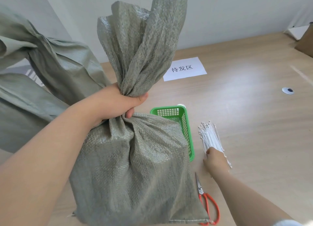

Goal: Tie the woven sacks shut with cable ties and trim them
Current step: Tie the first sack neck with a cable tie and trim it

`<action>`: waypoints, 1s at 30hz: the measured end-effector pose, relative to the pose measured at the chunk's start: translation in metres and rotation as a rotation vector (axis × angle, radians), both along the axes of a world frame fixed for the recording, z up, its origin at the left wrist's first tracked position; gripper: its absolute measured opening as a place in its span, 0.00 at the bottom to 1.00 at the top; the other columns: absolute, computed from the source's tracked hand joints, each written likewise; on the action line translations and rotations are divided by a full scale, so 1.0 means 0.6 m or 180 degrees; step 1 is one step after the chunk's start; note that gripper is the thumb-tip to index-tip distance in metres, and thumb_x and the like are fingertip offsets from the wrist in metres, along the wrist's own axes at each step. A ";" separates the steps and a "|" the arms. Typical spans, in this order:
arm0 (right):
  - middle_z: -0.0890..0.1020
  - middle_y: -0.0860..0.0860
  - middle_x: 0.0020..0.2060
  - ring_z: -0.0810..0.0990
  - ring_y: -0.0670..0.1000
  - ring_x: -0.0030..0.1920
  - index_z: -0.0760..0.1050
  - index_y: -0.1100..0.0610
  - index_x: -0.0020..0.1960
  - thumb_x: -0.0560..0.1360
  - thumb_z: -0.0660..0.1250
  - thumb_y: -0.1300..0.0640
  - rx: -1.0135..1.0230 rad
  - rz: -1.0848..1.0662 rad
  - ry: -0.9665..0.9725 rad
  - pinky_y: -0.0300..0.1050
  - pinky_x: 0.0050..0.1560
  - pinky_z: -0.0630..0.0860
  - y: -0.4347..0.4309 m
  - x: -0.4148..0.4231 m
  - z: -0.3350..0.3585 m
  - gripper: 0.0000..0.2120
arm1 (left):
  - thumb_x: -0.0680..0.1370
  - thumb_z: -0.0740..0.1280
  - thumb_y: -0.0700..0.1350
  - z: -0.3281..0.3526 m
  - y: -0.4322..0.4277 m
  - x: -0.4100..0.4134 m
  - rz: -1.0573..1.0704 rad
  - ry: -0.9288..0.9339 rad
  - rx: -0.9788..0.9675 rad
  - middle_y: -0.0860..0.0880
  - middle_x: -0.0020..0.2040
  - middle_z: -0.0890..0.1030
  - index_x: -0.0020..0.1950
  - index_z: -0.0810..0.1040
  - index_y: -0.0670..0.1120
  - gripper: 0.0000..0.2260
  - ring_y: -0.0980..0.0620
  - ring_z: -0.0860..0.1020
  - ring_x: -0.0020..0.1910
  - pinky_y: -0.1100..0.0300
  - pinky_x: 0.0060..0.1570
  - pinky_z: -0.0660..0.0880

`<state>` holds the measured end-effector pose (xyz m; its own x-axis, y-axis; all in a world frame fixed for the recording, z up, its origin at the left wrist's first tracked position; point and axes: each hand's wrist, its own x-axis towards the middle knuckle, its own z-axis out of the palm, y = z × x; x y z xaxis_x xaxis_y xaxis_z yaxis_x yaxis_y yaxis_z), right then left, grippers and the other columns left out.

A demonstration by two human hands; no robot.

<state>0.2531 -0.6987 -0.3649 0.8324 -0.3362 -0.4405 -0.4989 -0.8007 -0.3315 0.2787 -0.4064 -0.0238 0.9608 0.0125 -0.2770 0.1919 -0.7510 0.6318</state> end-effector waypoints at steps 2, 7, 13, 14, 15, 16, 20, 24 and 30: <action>0.78 0.53 0.44 0.82 0.59 0.42 0.73 0.52 0.47 0.70 0.63 0.57 0.0021 0.0037 0.0001 0.51 0.42 0.81 0.003 -0.002 0.007 0.06 | 0.77 0.68 0.61 0.001 -0.003 -0.002 -0.0027 0.0001 0.0010 0.51 0.24 0.74 0.18 0.71 0.48 0.31 0.53 0.70 0.31 0.59 0.37 0.68; 0.79 0.53 0.40 0.79 0.59 0.46 0.77 0.56 0.41 0.69 0.65 0.59 0.0019 -0.0131 -0.0012 0.42 0.39 0.69 -0.001 -0.008 0.013 0.03 | 0.77 0.68 0.61 -0.002 -0.002 -0.005 -0.0058 -0.0020 -0.0026 0.50 0.25 0.74 0.19 0.72 0.47 0.30 0.52 0.72 0.33 0.57 0.40 0.69; 0.81 0.53 0.34 0.78 0.58 0.42 0.75 0.55 0.34 0.68 0.65 0.60 0.0382 -0.0392 -0.0206 0.42 0.37 0.69 -0.015 -0.001 0.012 0.05 | 0.77 0.68 0.61 -0.004 0.011 -0.007 0.0005 -0.0007 -0.0082 0.50 0.24 0.73 0.18 0.70 0.47 0.31 0.51 0.70 0.32 0.57 0.38 0.68; 0.82 0.54 0.36 0.79 0.58 0.44 0.77 0.54 0.35 0.69 0.66 0.61 0.0392 -0.0386 -0.0239 0.42 0.38 0.69 -0.017 0.000 0.013 0.05 | 0.77 0.68 0.60 -0.003 0.011 -0.008 0.0003 -0.0011 -0.0099 0.50 0.24 0.73 0.18 0.70 0.46 0.31 0.51 0.70 0.32 0.57 0.37 0.68; 0.83 0.55 0.38 0.80 0.58 0.45 0.78 0.54 0.37 0.70 0.66 0.61 0.0395 -0.0389 -0.0264 0.42 0.39 0.68 -0.018 0.002 0.015 0.05 | 0.77 0.68 0.60 -0.003 0.012 -0.008 -0.0002 -0.0014 -0.0126 0.51 0.24 0.73 0.18 0.70 0.47 0.31 0.51 0.70 0.32 0.57 0.37 0.68; 0.83 0.55 0.38 0.80 0.59 0.45 0.80 0.55 0.38 0.70 0.66 0.62 0.0397 -0.0391 -0.0280 0.42 0.39 0.69 -0.020 0.002 0.016 0.06 | 0.77 0.68 0.60 -0.003 0.013 -0.009 -0.0006 -0.0011 -0.0158 0.51 0.24 0.73 0.18 0.70 0.47 0.30 0.51 0.70 0.32 0.57 0.37 0.68; 0.83 0.57 0.36 0.80 0.60 0.42 0.79 0.56 0.35 0.72 0.66 0.61 0.0416 -0.0418 -0.0247 0.44 0.38 0.73 -0.026 0.000 0.020 0.08 | 0.77 0.68 0.60 -0.005 0.017 -0.014 -0.0022 -0.0052 -0.0160 0.49 0.26 0.75 0.18 0.72 0.48 0.30 0.50 0.73 0.36 0.58 0.40 0.69; 0.84 0.54 0.40 0.78 0.57 0.42 0.78 0.51 0.38 0.75 0.68 0.55 0.0437 -0.0506 -0.0297 0.43 0.41 0.71 -0.031 -0.008 0.039 0.07 | 0.77 0.69 0.59 -0.005 0.020 -0.016 0.0002 -0.0048 -0.0176 0.52 0.23 0.73 0.18 0.71 0.47 0.30 0.55 0.71 0.30 0.59 0.35 0.67; 0.84 0.50 0.33 0.84 0.53 0.32 0.83 0.52 0.39 0.73 0.72 0.56 0.0939 -0.0670 -0.0568 0.48 0.39 0.81 -0.037 -0.007 0.097 0.04 | 0.79 0.68 0.59 -0.007 0.037 -0.022 -0.0087 -0.0034 -0.0175 0.54 0.20 0.70 0.20 0.69 0.47 0.29 0.58 0.67 0.23 0.59 0.32 0.64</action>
<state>0.2488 -0.7211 -0.3069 0.8310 -0.3883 -0.3983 -0.5556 -0.5448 -0.6281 0.2654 -0.3842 -0.0279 0.9635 -0.0289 -0.2662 0.1647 -0.7199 0.6743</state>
